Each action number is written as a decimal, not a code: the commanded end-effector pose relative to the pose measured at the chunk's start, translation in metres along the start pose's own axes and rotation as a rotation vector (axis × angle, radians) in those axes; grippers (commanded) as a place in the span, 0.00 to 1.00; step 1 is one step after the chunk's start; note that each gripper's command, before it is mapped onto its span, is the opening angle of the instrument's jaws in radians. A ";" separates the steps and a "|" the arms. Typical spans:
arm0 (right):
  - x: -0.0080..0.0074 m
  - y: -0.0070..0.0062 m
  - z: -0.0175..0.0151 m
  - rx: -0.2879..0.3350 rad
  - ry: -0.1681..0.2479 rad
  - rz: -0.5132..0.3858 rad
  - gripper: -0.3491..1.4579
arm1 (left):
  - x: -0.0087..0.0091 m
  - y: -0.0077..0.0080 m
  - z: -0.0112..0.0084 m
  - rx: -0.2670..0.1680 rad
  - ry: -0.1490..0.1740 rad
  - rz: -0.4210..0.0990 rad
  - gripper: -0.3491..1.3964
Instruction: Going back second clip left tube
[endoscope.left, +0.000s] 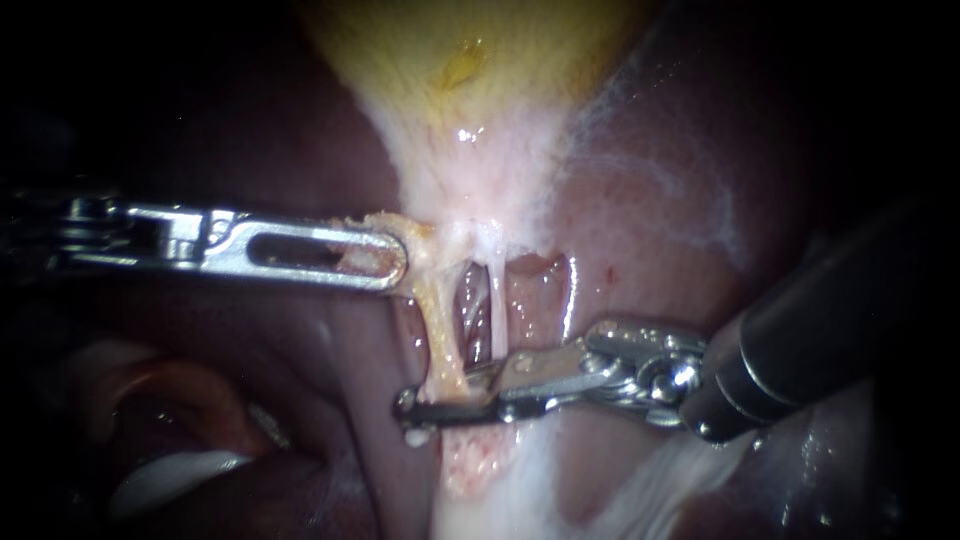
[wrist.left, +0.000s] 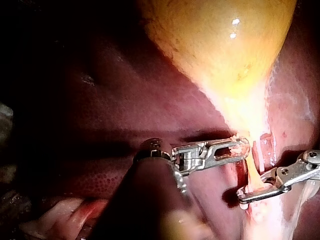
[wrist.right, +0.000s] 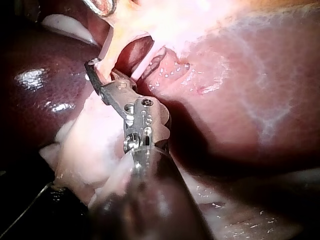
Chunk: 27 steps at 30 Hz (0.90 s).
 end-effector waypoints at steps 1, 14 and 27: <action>0.0000 0.0000 0.0000 0.004 0.001 0.000 0.00 | 0.0000 0.0000 0.0000 0.000 0.000 0.000 0.00; 0.0001 0.0000 -0.0001 0.011 0.097 -0.253 0.45 | -0.0001 0.0000 -0.0001 -0.001 -0.001 0.000 0.00; -0.0010 -0.0003 -0.0021 -0.053 0.107 -0.352 0.47 | -0.0001 0.0000 -0.0002 -0.001 -0.001 0.000 0.00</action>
